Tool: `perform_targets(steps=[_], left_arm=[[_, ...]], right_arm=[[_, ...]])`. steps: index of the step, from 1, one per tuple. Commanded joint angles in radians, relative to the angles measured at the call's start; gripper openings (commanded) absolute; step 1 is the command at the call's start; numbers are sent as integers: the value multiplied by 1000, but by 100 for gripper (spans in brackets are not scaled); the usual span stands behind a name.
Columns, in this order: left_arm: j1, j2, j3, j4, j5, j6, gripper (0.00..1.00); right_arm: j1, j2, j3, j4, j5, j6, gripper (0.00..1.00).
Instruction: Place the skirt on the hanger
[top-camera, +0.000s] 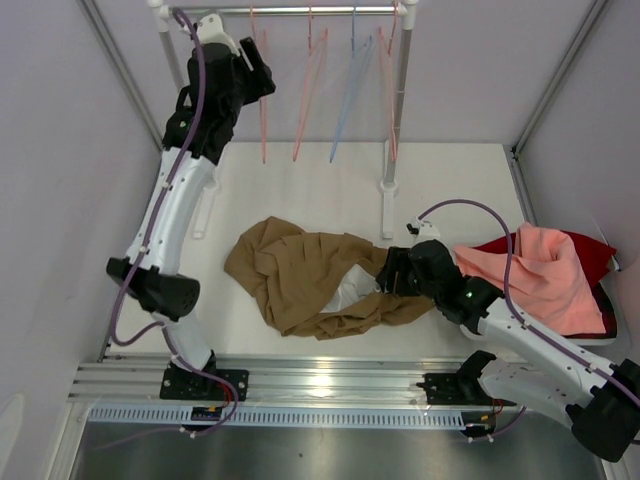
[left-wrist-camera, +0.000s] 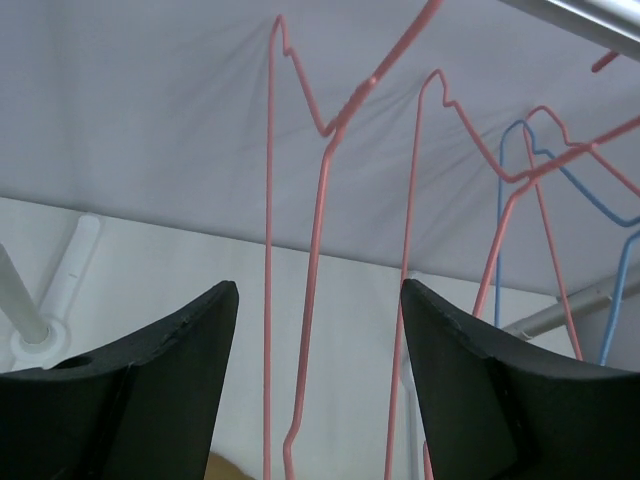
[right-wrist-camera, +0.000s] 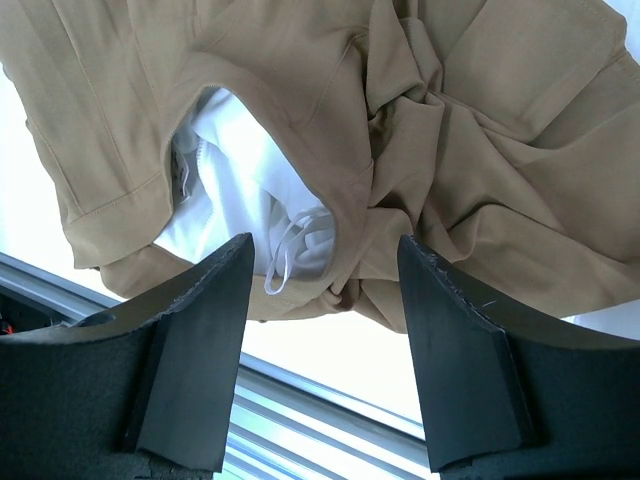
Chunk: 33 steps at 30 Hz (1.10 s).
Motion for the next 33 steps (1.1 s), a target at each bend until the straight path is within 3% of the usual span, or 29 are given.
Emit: perform_targets(steps=[1,4,14,17,27,33], left_arm=[[18,143,223,-47,-46,83,71],[28,235,317,-50,-46,123,69],[67,254,291,59,17,163,51],[67,243,286,71,32,171,43],[81,218,286,102,98,180,0],[92,191,285,128,135,191,0]], right_arm=[[4,-28,54,-13,21,-19,64],[4,-37,68,-27,27,-32,64],[4,-50,79,-32,46,-52,61],[4,-50,74,-25,49,-52,59],[6,-53,71,-35,61,-55,54],[4,-51,68,-30,59,-56,53]])
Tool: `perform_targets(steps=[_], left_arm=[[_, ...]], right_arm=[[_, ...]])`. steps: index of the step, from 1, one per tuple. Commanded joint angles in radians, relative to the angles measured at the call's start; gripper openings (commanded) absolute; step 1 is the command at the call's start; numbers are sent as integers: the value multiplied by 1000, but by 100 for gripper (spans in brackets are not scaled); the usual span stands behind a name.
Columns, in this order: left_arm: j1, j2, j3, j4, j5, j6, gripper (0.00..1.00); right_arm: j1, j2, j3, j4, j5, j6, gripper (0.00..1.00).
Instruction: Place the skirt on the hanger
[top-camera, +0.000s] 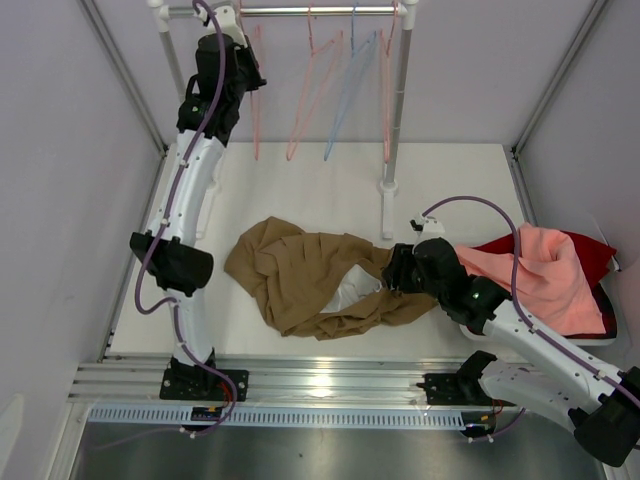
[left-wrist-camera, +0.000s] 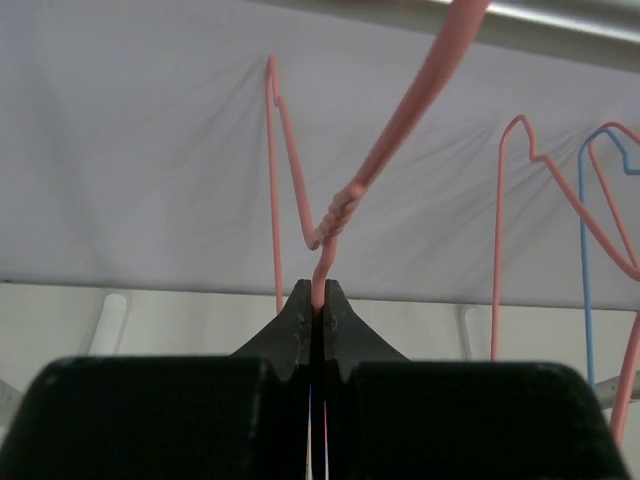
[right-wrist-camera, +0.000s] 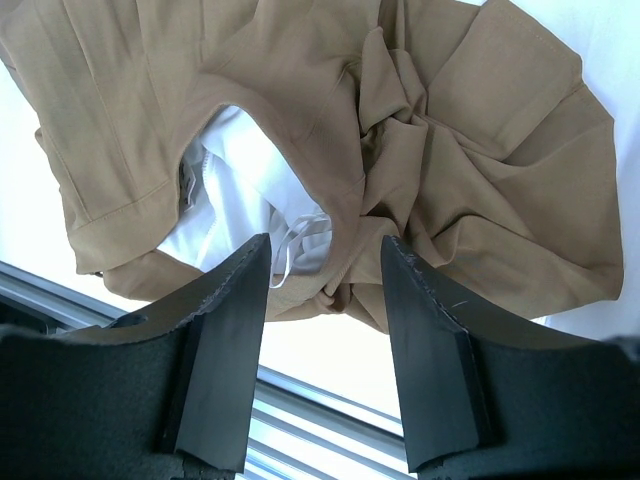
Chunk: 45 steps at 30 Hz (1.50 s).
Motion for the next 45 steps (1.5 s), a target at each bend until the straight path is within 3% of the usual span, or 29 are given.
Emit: perform_targets(steps=[1,12,18,31,37,45], left_arm=[[24,-95,12,77,60,26,0],[54,-165,-22,56,171,31,0],[54,-241,-134,47,239,45,0],[54,-544,-542,106,310,34,0],[54,-727,-798,108,345,12,0],[50,-984,-1120,85,543,-24,0]], right_arm=[[4,-16,28,9,25,-16,52],[4,-15,19,24,24,-19,53],[4,-20,26,16,28,-27,53],[3,-21,68,-13,16,-44,53],[4,-7,85,-50,-4,-41,52],[4,2,89,-100,-45,-25,46]])
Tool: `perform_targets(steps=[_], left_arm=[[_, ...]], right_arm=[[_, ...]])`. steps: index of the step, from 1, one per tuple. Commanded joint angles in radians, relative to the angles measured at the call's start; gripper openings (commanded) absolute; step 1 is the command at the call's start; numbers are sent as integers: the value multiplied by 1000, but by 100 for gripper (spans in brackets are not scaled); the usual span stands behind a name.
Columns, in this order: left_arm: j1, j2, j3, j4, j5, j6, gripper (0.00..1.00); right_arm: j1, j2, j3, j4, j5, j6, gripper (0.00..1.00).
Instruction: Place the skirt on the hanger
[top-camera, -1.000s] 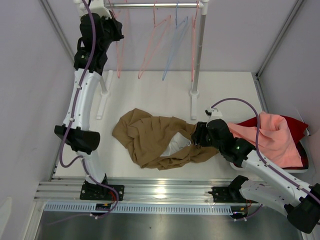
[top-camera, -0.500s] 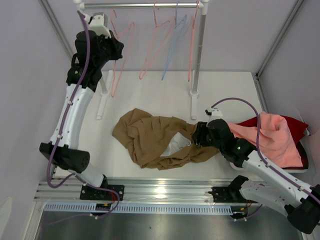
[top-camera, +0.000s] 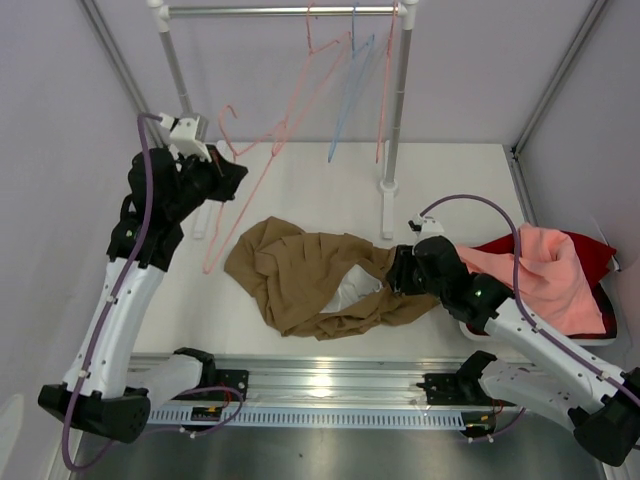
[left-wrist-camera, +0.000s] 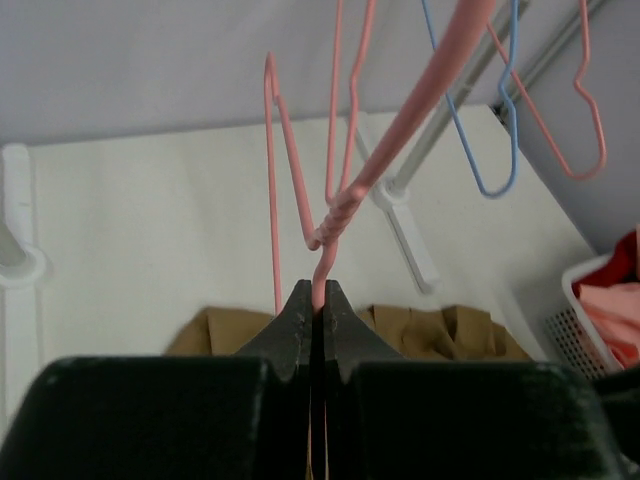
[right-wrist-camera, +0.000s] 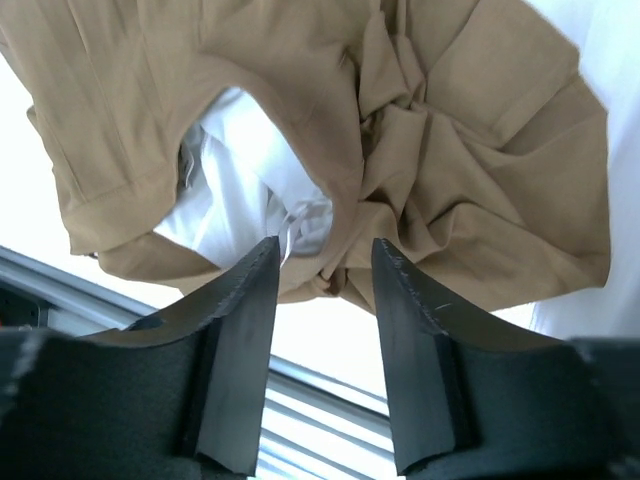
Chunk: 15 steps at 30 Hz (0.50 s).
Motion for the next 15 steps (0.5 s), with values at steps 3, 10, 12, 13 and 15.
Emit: perform_targets(steps=[3,10,12,13,15], left_arm=[[-16,-139,-137,-29,194,-23,0],[-111,-282,-342,-48,288,-72,0],[-152,-302,-361,-52,308,-79,0],[-169,-303,-382,-58,315,-82,0],[-221,-310,-387,-78,317,-81,0]], right_arm=[[8,-2,49,-39,-40,4,41],[23,46,37,-34,-49,23,34],[38,59,35,-31,-38,31,34],[43,64,27,-33,-32,37,34],[46,70,17,-33,-20,43,34]])
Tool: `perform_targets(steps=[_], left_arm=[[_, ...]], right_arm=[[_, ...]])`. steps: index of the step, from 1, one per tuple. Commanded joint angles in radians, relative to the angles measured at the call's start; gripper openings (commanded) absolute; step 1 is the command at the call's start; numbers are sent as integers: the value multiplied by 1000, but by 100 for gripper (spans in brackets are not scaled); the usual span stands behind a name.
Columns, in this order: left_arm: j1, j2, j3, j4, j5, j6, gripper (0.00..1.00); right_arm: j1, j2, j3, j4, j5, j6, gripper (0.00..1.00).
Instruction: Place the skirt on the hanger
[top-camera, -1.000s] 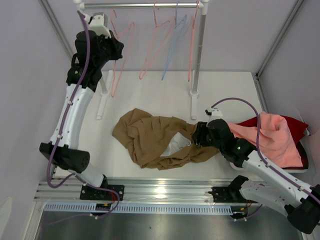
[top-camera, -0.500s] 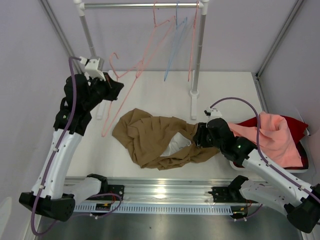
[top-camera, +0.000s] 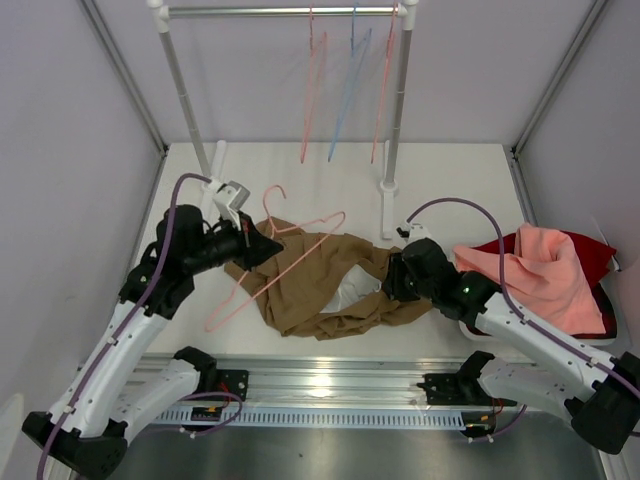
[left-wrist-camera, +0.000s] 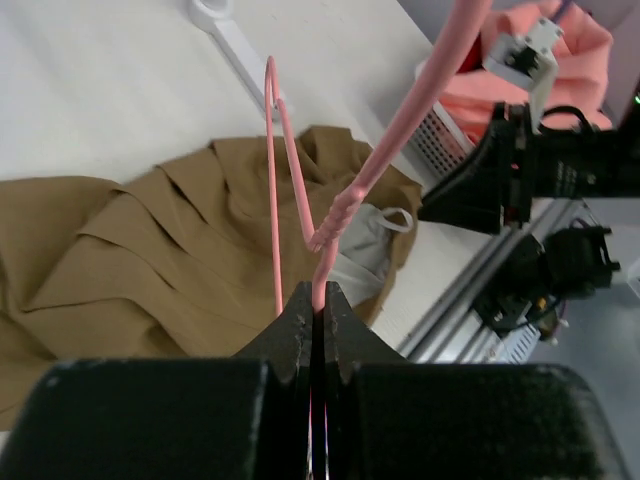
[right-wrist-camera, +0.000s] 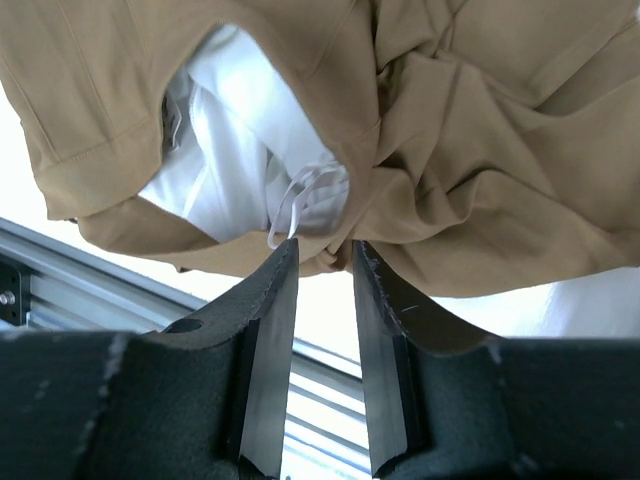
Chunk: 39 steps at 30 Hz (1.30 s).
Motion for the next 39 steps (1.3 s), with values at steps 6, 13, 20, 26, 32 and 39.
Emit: perform_targets(steps=[6,13,20,26,32,39], left_arm=[[-160,-5,-46,-34,49,-18,0],[-239,35,-75,-37,63,-19,0],[-279,61,-72,-85,63,-1,0],[-289,63,-72,-114,66,10,0],[-305,64,-76,-113,61,4,0],[-320,67,-86,-93,58,-16,0]], right_arm=[[16,17,-37,14,30,52,33],[22,-14,-68,-23,58,84,33],[25,-43,9,-66,83,79,33],[28,8,89,-52,89,50,34],[43,66,116,-26,81,68,34],[69,90,96,-18,90,96,35]])
